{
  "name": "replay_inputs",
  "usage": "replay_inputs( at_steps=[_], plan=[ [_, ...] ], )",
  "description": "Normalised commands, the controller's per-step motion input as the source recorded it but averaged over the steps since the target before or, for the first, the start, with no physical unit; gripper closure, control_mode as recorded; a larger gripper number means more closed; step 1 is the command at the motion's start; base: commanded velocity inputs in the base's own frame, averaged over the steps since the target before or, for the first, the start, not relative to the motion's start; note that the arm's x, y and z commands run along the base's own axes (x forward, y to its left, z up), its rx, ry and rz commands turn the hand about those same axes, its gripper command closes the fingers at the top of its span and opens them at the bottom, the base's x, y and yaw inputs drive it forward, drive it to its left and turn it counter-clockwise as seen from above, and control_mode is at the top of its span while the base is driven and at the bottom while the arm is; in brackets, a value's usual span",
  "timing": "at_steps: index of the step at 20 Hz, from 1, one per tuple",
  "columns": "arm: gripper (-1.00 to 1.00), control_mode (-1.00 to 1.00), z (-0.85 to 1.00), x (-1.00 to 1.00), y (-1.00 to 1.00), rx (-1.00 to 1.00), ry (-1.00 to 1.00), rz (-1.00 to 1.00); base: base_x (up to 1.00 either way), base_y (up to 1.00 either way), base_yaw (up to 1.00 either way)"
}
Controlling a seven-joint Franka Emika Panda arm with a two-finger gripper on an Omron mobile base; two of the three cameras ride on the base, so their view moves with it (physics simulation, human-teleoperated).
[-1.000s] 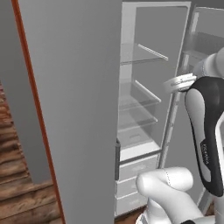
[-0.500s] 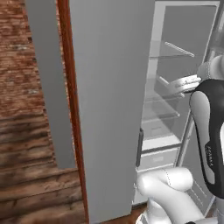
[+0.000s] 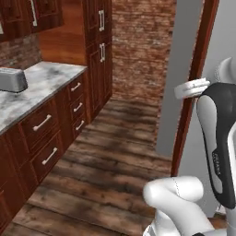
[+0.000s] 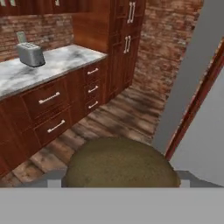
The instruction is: Open the fridge, remove the kiwi, cucumber, and chicken drumstick, and place them on any counter.
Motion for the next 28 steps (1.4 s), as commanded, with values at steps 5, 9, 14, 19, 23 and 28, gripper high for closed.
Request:
replay_inputs(
  at_steps=[5, 9, 14, 19, 23, 28],
  plan=[
    [1.0, 1.0, 0.0, 0.0, 0.0, 0.0, 0.0, 0.0, -0.08, 0.98, 0.82],
    [1.0, 1.0, 0.0, 0.0, 0.0, 0.0, 0.0, 0.0, 0.0, 0.91, 0.78],
    [1.0, 1.0, 0.0, 0.0, 0.0, 0.0, 0.0, 0.0, 0.12, 0.81, 0.7],
    [1.0, 1.0, 0.0, 0.0, 0.0, 0.0, 0.0, 0.0, 0.38, 0.82, 0.52],
    [1.0, 1.0, 0.0, 0.0, 0.0, 0.0, 0.0, 0.0, 0.12, 0.66, 0.7],
    [1.0, 1.0, 0.0, 0.0, 0.0, 0.0, 0.0, 0.0, -0.01, 0.54, 0.79]
  ],
)
